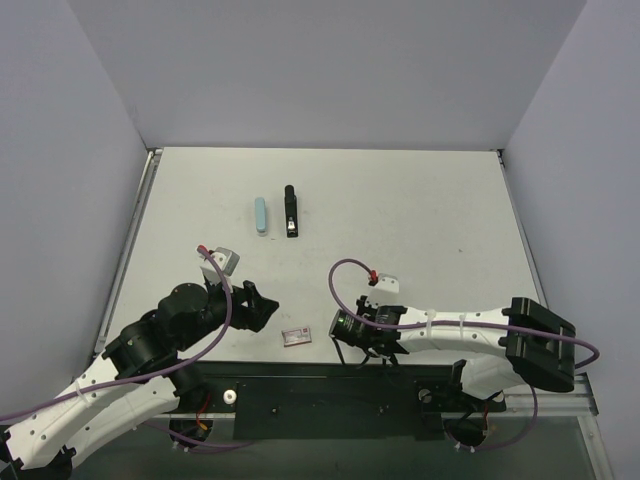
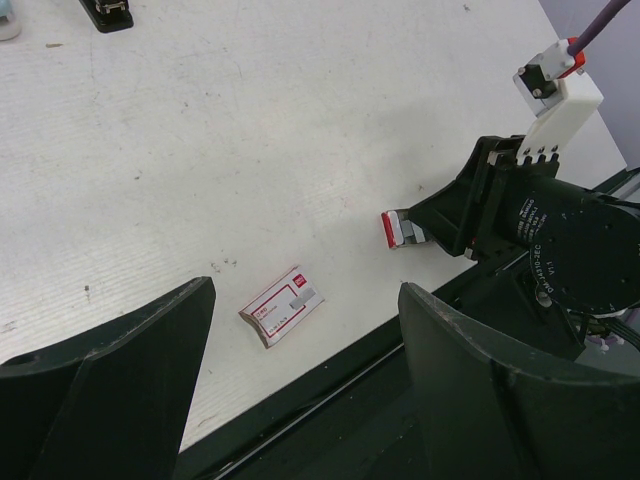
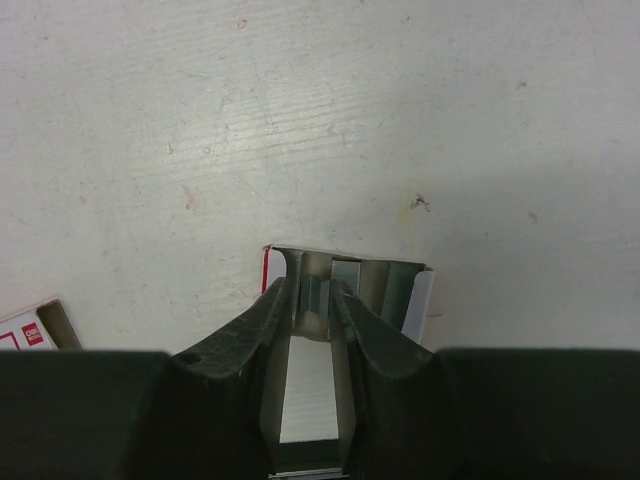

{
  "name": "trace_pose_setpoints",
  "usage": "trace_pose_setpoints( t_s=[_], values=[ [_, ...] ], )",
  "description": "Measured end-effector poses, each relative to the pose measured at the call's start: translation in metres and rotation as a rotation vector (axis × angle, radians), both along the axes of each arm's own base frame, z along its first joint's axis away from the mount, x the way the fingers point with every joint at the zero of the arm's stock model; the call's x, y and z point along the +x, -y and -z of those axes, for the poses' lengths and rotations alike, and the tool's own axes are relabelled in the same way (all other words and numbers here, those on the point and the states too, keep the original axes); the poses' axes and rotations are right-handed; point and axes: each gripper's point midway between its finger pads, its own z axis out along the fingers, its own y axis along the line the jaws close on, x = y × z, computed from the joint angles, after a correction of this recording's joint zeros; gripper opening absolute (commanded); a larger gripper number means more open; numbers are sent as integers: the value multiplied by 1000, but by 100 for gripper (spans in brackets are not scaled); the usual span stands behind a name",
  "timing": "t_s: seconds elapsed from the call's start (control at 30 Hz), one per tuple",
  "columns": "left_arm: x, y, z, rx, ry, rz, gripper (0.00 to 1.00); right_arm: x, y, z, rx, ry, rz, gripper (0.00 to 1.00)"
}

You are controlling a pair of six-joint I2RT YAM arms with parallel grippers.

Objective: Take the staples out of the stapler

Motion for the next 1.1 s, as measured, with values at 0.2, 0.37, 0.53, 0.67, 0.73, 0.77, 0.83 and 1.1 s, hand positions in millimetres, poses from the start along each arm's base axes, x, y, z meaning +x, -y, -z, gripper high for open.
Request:
trace_pose_setpoints(
  t_s=[0.2, 0.37, 0.53, 0.67, 0.73, 0.77, 0.83, 1.1],
  values=[
    [0, 0, 0, 0, 0, 0, 85, 1, 2, -4, 6, 13, 12, 5],
    [0, 0, 0, 0, 0, 0, 85, 0, 5, -2, -2, 10, 16, 0],
    [0, 0, 0, 0, 0, 0, 85, 0, 5, -2, 0, 9, 19, 0],
    [0, 0, 0, 0, 0, 0, 85, 0, 6, -1, -2, 8, 22, 0],
    [0, 0, 0, 0, 0, 0, 85, 0, 6, 0, -5, 6, 24, 0],
    [0, 0, 0, 0, 0, 0, 85, 0, 6, 0, -6, 5, 24, 0],
    [0, 0, 0, 0, 0, 0, 85, 0, 6, 1, -6, 5, 26, 0],
    [0, 0, 0, 1, -1, 0, 85, -2, 8, 6, -28, -6, 26, 0]
  ],
)
